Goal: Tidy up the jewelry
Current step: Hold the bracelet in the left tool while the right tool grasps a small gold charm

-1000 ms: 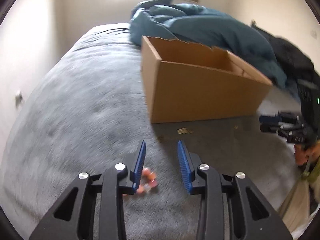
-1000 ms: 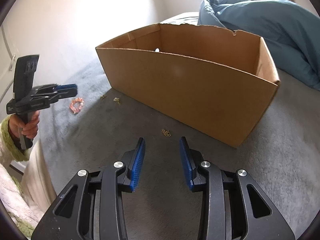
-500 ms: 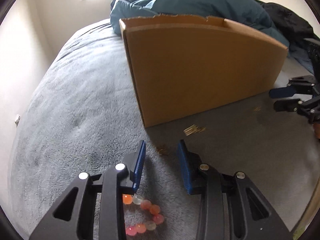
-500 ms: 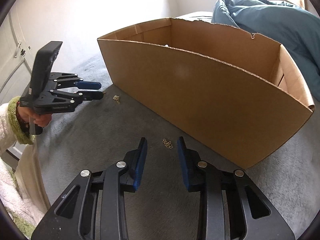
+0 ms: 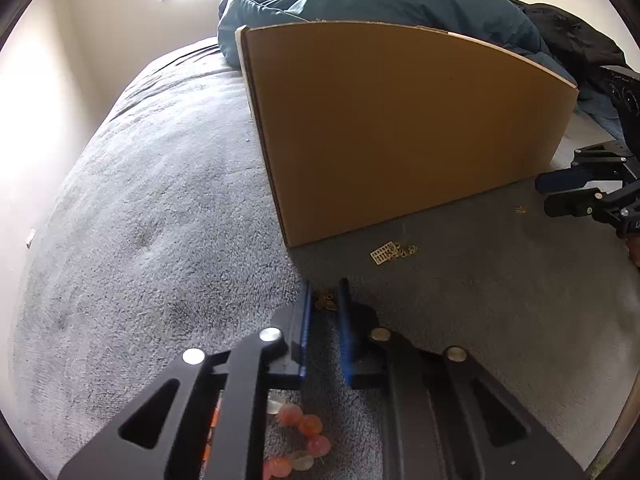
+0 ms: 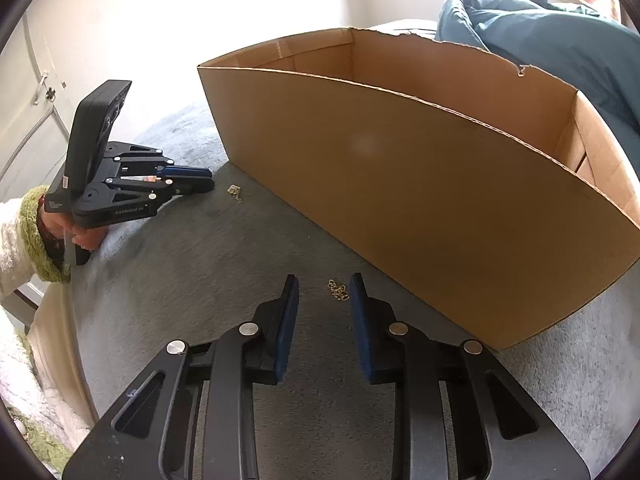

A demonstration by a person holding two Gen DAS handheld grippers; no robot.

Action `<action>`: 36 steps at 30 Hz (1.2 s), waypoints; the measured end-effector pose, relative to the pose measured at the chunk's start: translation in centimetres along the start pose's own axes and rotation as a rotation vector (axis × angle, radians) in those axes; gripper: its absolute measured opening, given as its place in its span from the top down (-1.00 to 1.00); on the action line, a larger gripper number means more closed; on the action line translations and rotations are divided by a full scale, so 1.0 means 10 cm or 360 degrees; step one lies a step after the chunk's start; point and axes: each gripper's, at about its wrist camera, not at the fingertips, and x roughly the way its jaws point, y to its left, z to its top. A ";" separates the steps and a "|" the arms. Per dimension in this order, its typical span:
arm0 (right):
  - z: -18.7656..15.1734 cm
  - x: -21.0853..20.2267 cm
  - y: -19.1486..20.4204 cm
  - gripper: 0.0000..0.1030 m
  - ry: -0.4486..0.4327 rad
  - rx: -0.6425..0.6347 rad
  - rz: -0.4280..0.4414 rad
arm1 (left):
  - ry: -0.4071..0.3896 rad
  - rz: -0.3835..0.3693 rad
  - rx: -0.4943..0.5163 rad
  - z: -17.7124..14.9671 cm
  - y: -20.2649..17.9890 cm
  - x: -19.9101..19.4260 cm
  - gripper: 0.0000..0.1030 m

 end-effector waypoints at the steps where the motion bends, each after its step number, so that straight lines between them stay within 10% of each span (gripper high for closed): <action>1: 0.00 0.01 0.01 0.52 0.0002 -0.0004 0.0000 | -0.0003 -0.0002 -0.0001 -0.01 0.00 0.00 0.82; 36: 0.04 0.45 0.12 0.71 0.0132 -0.0163 -0.0061 | -0.0020 -0.0017 -0.0014 -0.04 0.01 -0.03 0.82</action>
